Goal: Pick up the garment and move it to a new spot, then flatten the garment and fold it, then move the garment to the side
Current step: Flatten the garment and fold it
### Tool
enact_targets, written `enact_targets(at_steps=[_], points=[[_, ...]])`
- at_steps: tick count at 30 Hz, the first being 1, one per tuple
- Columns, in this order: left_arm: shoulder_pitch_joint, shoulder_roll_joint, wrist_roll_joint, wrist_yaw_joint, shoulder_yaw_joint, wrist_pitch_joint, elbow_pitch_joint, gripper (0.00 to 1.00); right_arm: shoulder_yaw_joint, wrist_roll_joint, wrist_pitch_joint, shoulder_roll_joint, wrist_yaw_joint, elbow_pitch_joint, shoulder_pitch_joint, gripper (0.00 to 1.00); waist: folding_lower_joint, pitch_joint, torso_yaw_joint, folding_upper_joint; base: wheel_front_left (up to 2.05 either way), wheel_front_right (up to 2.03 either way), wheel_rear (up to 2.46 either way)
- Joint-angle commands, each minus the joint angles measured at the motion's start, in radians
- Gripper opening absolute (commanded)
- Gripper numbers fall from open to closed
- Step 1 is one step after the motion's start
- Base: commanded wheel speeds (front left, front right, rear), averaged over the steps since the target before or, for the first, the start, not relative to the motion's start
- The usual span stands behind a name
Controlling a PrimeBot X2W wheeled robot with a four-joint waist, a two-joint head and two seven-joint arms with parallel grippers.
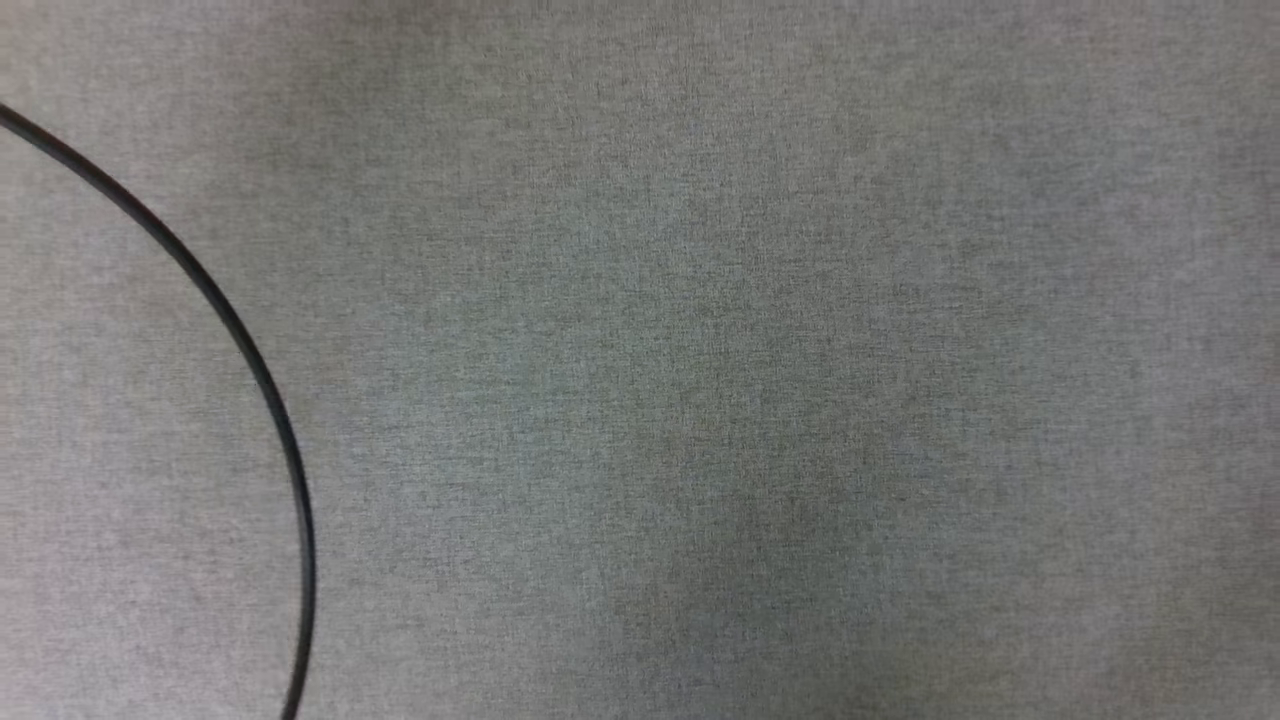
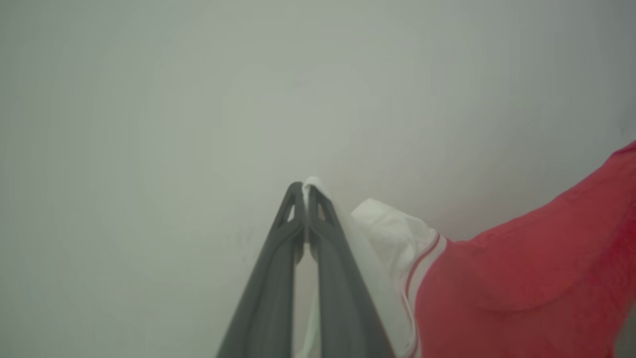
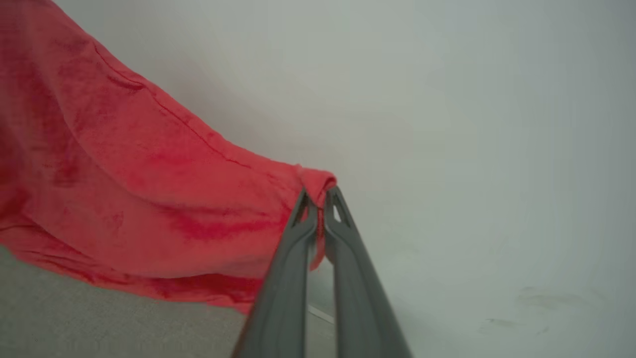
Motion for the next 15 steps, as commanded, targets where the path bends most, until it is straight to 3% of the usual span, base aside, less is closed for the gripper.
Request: enact_targets(at_steps=[1, 9, 15], points=[[0.034, 0.002, -0.007, -0.002, -0.003, -0.008, 0.005, 0.0, 0.014, 0.01, -0.009, 0.007, -0.001, 0.005, 0.031, 0.0, -0.0001, -0.01, 0.001, 0.0, 0.0, 0.0, 0.0], [0.325, 0.028, -0.048, -0.028, -0.053, -0.046, -0.007, 0.0, 0.14, 0.119, -0.069, 0.023, 0.0, -0.004, 0.25, 0.0, -0.0001, -0.097, -0.004, 0.0, 0.0, 0.0, 0.0], [0.567, 0.075, -0.094, -0.001, -0.063, -0.064, -0.097, 0.0, 0.226, 0.197, -0.099, 0.014, -0.001, -0.035, 0.413, 0.0, -0.0001, -0.178, -0.018, 0.0, 0.0, 0.0, 0.0]])
